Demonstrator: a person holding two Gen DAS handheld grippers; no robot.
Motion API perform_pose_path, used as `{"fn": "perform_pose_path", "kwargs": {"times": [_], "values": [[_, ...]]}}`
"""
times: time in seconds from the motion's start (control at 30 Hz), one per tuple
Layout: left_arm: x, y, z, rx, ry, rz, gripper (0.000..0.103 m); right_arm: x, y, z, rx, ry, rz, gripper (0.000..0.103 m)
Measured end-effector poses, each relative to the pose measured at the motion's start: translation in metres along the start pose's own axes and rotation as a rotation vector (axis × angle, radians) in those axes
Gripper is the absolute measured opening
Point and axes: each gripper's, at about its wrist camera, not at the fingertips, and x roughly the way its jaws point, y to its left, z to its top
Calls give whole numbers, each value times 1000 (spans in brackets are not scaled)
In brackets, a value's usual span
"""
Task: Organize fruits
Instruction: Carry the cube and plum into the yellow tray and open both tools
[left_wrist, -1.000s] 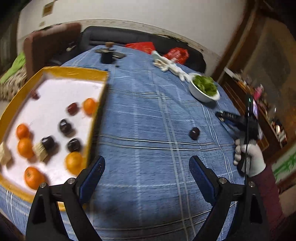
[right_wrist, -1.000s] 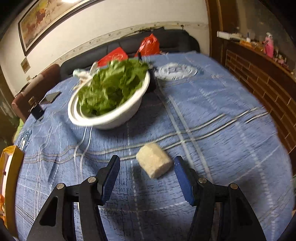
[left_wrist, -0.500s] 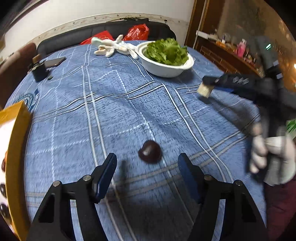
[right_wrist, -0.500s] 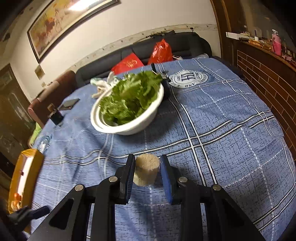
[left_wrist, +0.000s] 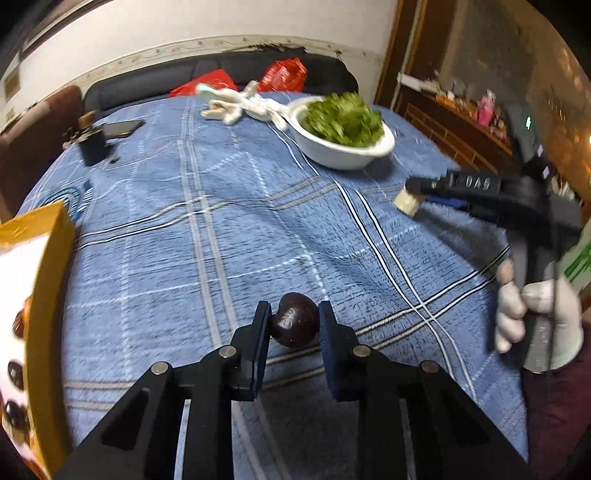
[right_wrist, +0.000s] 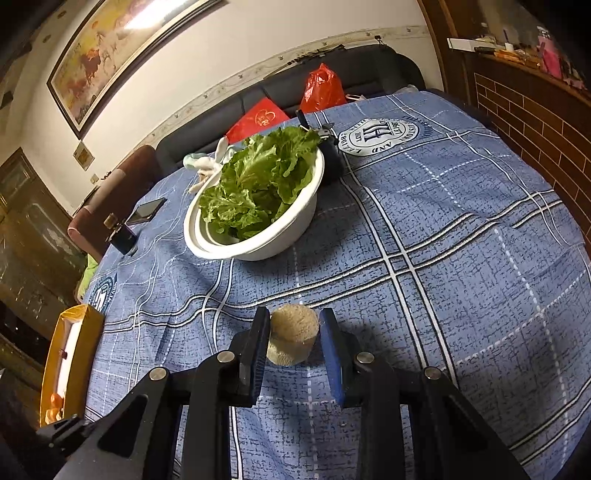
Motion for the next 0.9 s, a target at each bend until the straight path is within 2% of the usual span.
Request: {"fn": "perform_pose_path", "kwargs": {"times": [0.13, 0.3, 0.43, 0.5, 0.67, 0.77, 0.9], "values": [[-42, 31, -9, -72, -63, 21, 24, -6, 4, -2, -2, -15, 17, 30], [-101, 100, -31, -239, -153, 99, 25, -8, 28, -10, -53, -10, 42, 30], [-138, 160, -57, -355, -191, 216, 25, -9, 67, -26, -122, 8, 61, 30], [-152, 186, -69, -407, -201, 257, 25, -12, 93, -36, -139, 30, 120, 30], [-169, 228, -90, -514, -207, 299, 25, -19, 175, -61, -218, 80, 266, 31], [-172, 241, -98, -541, -200, 309, 25, -16, 229, -79, -296, 124, 330, 31], [-169, 257, -99, -559, -194, 308, 26, -8, 287, -105, -381, 165, 367, 31]]}}
